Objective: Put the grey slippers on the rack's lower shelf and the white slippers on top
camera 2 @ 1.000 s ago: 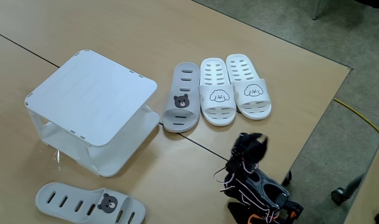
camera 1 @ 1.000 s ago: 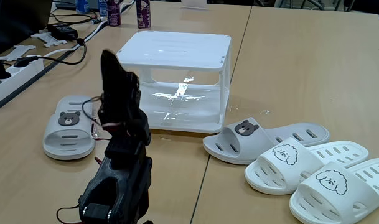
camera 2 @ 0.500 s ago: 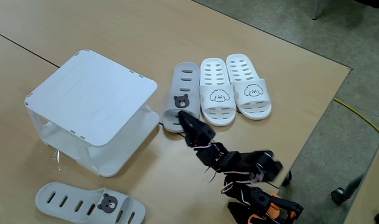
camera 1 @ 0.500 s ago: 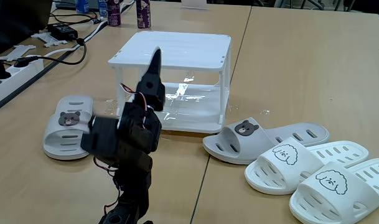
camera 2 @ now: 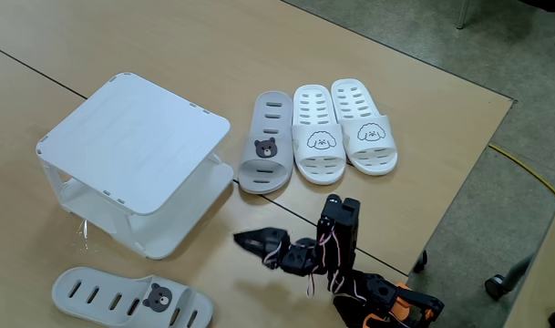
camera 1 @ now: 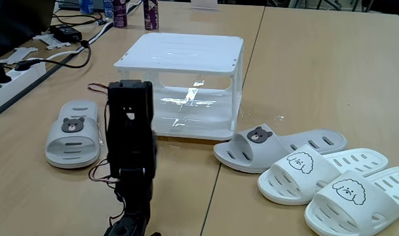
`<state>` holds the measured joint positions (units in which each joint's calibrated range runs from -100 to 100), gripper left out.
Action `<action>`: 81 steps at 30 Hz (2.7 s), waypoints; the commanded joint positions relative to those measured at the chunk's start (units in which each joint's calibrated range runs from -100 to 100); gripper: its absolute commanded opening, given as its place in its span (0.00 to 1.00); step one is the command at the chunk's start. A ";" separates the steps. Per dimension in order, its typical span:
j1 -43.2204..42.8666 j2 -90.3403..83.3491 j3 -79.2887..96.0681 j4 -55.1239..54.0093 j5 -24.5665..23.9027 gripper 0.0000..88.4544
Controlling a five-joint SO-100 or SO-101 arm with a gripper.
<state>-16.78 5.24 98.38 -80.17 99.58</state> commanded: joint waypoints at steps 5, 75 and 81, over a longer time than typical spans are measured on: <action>-21.30 2.21 0.62 -0.85 0.42 0.01; -19.65 -11.67 -27.70 20.12 0.42 0.01; -18.34 -27.32 -9.21 19.86 0.42 0.01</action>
<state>-36.33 -10.93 83.56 -60.00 99.58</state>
